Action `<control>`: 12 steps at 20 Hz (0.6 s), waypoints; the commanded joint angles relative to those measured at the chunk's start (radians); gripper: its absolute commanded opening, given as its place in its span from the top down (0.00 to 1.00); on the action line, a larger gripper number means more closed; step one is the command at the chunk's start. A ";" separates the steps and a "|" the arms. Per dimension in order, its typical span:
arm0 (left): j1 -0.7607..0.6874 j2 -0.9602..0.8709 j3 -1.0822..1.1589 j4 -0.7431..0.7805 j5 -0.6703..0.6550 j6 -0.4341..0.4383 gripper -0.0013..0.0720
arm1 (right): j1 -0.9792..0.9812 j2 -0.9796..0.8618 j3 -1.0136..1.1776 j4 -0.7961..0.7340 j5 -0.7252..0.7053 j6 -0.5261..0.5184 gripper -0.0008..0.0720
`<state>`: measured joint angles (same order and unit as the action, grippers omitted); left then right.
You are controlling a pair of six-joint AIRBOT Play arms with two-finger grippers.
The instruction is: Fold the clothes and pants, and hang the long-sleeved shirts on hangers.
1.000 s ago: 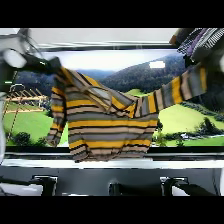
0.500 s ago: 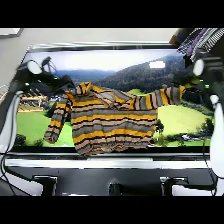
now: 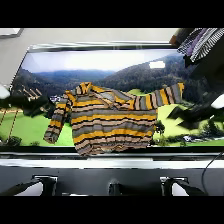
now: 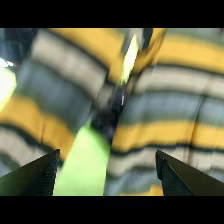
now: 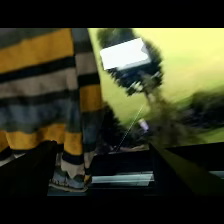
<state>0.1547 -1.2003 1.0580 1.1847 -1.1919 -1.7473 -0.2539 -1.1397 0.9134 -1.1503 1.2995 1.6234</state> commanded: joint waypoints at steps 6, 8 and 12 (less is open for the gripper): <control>0.011 0.193 -0.374 -0.119 0.101 0.061 0.05 | 0.278 0.023 -0.340 0.167 -0.277 0.072 0.20; 0.011 0.193 -0.374 -0.119 0.101 0.075 0.06 | 0.277 -0.014 -0.340 0.225 -0.265 0.075 0.41; 0.003 0.189 -0.402 -0.163 0.064 0.023 0.06 | 0.275 -0.003 -0.339 0.221 -0.196 0.064 0.95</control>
<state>0.1623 -1.0122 0.6853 1.0573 -1.0988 -1.7020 0.0120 -1.1465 0.5816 -0.9504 1.0744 1.6852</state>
